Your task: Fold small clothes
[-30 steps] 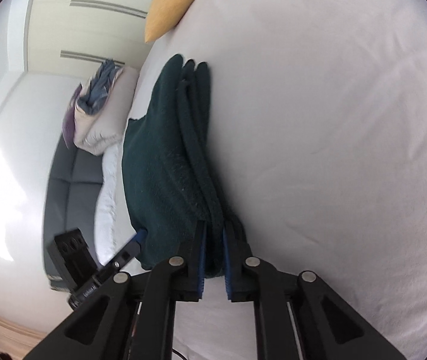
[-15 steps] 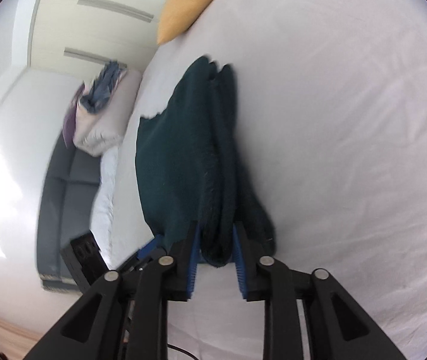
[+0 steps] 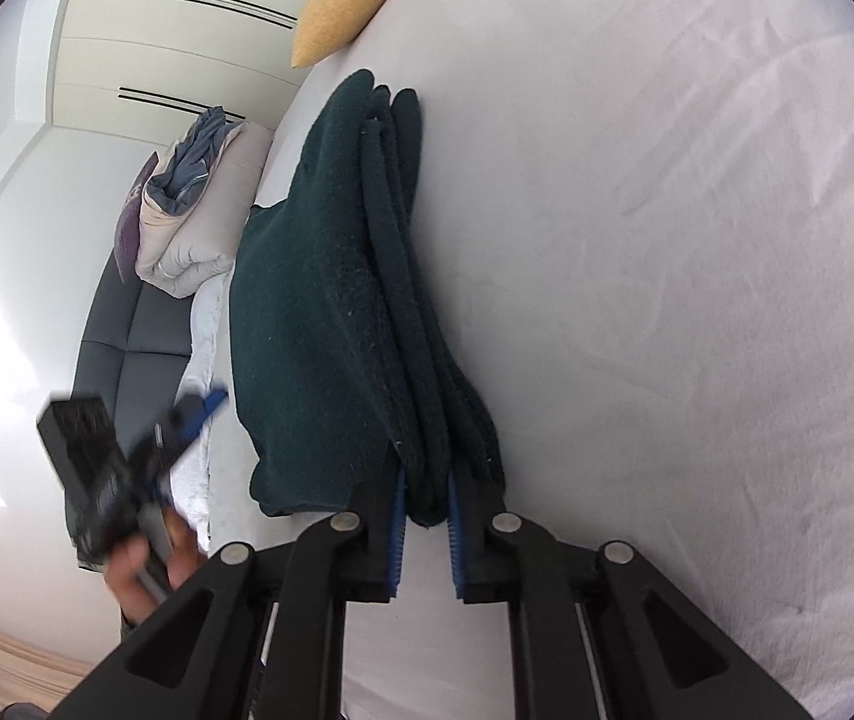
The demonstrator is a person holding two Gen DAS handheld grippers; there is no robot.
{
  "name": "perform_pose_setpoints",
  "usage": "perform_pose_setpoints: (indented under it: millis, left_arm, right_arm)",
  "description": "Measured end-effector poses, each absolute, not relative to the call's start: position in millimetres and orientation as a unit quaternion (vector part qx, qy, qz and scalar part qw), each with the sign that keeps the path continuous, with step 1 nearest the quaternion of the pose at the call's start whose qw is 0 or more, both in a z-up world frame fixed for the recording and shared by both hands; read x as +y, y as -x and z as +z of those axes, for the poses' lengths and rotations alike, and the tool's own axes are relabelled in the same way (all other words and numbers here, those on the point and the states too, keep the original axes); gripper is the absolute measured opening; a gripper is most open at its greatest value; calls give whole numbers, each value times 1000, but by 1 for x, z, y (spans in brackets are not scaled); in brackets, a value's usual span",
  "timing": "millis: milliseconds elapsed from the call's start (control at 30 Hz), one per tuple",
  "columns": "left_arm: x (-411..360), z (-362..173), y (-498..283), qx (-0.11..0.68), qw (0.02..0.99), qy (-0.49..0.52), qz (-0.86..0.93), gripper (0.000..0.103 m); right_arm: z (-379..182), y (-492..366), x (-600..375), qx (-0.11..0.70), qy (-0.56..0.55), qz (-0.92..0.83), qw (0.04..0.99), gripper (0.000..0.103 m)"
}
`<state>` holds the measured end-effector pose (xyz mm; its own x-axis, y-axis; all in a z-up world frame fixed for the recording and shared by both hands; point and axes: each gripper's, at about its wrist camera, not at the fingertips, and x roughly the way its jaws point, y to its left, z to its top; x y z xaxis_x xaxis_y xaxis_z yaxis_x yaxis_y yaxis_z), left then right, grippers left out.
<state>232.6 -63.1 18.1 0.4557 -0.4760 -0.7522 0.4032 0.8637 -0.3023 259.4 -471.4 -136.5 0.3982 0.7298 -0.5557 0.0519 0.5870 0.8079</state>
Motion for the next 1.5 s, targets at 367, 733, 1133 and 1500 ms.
perform_pose_setpoints:
  millis: [367, 733, 1133, 1500]
  left_arm:
    - [-80, -27, -295, 462, 855, -4, -236, 45]
    - [-48, -20, -252, 432, 874, 2, -221, 59]
    - [-44, -3, -252, 418, 887, 29, -196, 68]
    - [-30, -49, -268, 486, 836, 118, -225, 80]
  right_arm:
    - [-150, -255, -482, 490, -408, 248, 730, 9]
    - [-109, -237, -503, 475, -366, 219, 770, 47]
    - [-61, -332, -447, 462, -265, 206, 821, 66]
    - [-94, -347, -454, 498, -256, 173, 810, 62]
